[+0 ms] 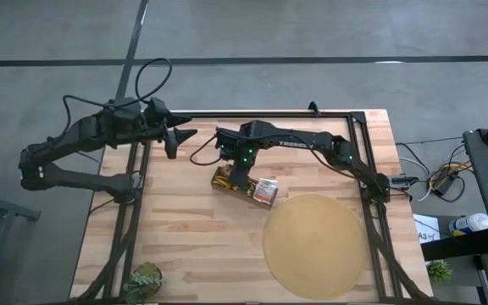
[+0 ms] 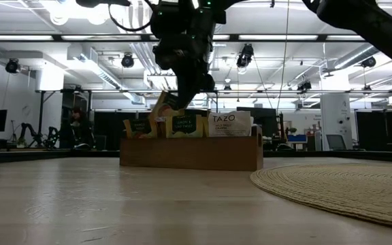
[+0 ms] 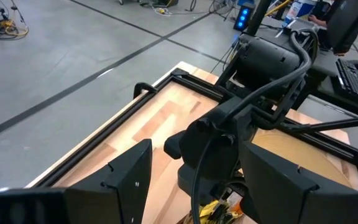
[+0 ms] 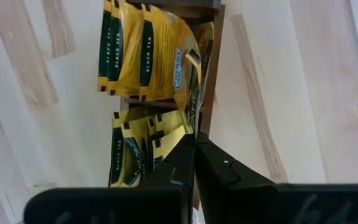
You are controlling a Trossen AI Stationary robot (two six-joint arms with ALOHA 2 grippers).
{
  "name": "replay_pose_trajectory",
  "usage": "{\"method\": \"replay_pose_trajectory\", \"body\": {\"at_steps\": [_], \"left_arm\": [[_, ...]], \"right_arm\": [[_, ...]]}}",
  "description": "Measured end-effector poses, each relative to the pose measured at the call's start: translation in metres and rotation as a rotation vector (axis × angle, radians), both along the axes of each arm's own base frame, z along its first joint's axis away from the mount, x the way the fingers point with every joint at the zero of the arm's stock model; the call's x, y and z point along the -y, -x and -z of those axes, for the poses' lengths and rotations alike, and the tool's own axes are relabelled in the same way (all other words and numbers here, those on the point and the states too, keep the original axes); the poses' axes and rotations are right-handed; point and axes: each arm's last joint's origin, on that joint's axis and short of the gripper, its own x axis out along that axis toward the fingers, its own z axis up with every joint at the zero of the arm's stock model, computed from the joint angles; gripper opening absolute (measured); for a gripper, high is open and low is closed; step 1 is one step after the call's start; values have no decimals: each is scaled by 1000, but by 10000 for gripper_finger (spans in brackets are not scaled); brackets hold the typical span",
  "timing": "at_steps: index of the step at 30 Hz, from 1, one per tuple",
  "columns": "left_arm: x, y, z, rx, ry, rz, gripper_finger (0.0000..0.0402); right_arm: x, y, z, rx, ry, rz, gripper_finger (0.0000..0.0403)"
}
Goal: Pick & Place Tea
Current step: Put the orange tea bag into the left section of the wooden organizer
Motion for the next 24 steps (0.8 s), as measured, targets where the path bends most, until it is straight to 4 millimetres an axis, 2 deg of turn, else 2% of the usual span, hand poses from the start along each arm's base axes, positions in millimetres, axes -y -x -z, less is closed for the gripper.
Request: {"method": "replay_pose_trajectory", "body": {"at_steps": [12,24], "left_arm": [[0,0,0,1,2,-1,236],[0,0,0,1,3,-1,236]], "right_arm": [[0,0,4,-3,4,-16,8],[1,-1,18,-16,2,-18,8]]}}
